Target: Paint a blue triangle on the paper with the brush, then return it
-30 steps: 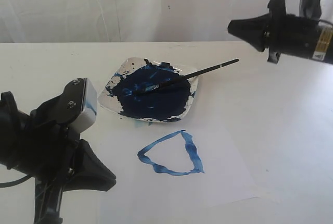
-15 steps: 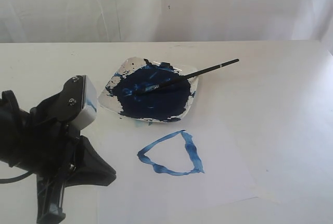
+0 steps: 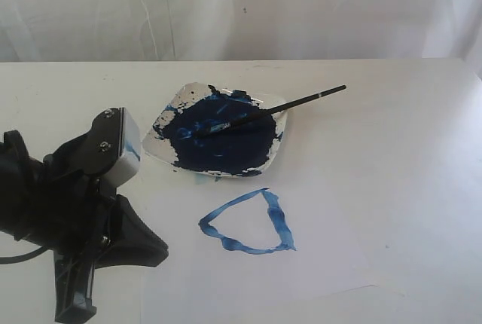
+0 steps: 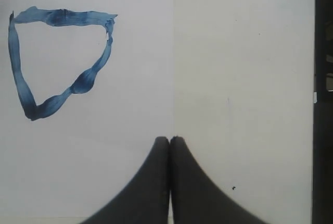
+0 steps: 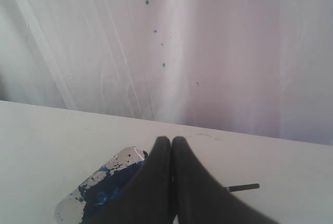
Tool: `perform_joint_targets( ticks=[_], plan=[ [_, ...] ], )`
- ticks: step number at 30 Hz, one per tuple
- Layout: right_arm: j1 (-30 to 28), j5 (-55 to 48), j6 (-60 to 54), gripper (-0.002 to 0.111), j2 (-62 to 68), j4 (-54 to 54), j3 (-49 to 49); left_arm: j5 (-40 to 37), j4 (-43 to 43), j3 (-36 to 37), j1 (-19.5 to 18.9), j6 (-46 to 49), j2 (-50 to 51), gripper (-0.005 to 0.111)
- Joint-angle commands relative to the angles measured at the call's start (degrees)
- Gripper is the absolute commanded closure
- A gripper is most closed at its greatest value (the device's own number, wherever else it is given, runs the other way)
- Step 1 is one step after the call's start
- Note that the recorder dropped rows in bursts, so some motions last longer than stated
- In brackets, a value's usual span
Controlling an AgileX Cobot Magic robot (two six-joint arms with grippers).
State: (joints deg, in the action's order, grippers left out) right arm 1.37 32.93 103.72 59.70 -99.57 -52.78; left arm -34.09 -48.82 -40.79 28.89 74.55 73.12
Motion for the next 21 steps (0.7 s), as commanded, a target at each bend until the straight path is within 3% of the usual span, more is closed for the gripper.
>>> perform_joint_targets(
  ticks=[1,9,21],
  plan=[
    [-0.05,-0.20,-0.60,0.108,-0.27,-0.37,0.29,-0.88,-1.25,0.02,0.37,0.21,-0.46,0.107],
    [0.39,-0.43,-0.60,0.108,-3.01,-0.37,0.29,-0.06,-1.25,0.02,0.37,0.21,-0.46,0.107],
    [1.14,-15.41,-0.60,0.108,-32.10,-0.37,0.29,-0.06,-1.25,0.02,0.37,0.21,-0.46,0.107]
  ],
)
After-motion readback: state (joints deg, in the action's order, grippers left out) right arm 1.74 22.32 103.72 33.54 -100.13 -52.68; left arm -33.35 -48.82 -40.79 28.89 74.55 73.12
